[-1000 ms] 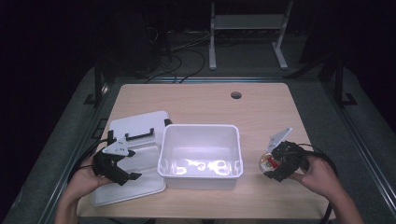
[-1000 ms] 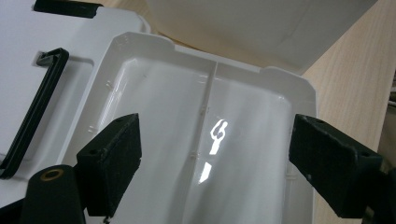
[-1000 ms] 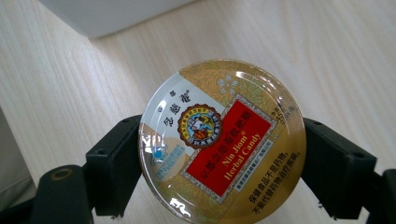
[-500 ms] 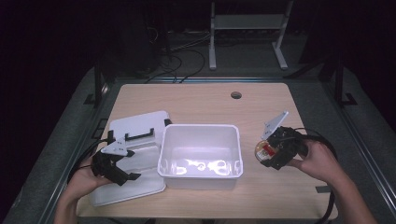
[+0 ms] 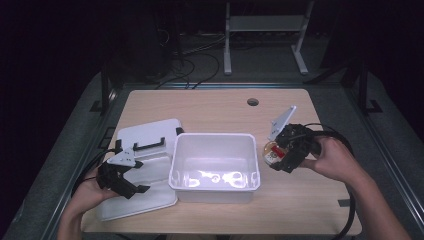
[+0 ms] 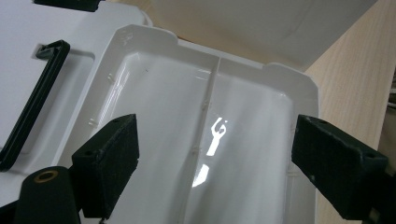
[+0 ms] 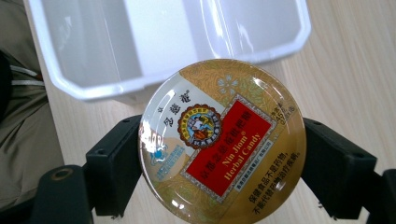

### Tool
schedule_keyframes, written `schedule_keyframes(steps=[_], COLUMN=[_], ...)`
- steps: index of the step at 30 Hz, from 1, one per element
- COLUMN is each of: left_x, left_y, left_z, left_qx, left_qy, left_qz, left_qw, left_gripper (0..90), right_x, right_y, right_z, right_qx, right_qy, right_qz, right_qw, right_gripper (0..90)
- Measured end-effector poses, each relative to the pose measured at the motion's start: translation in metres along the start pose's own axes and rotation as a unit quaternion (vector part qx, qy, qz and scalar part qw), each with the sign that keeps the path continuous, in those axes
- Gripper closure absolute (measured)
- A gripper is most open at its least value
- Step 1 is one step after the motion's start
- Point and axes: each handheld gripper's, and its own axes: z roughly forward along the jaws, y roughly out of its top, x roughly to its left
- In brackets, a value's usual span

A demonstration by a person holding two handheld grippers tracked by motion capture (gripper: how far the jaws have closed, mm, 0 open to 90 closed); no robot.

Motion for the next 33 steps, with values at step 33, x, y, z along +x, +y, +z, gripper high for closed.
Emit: schedule_keyframes(steps=[33], left_x=[0.003], left_y=[-0.004], left_z=[-0.001], left_qx=[-0.004], left_qy=[-0.003], left_qz=[-0.007], left_qw=[1.0], left_gripper=[13.9], right_x=[0.012], right_y=[0.066], right_z=[0.035], right_qx=[0.001], right_qy=[0.036], right_qz=[-0.056], right_qw=[0.9978], right_gripper=[19.7])
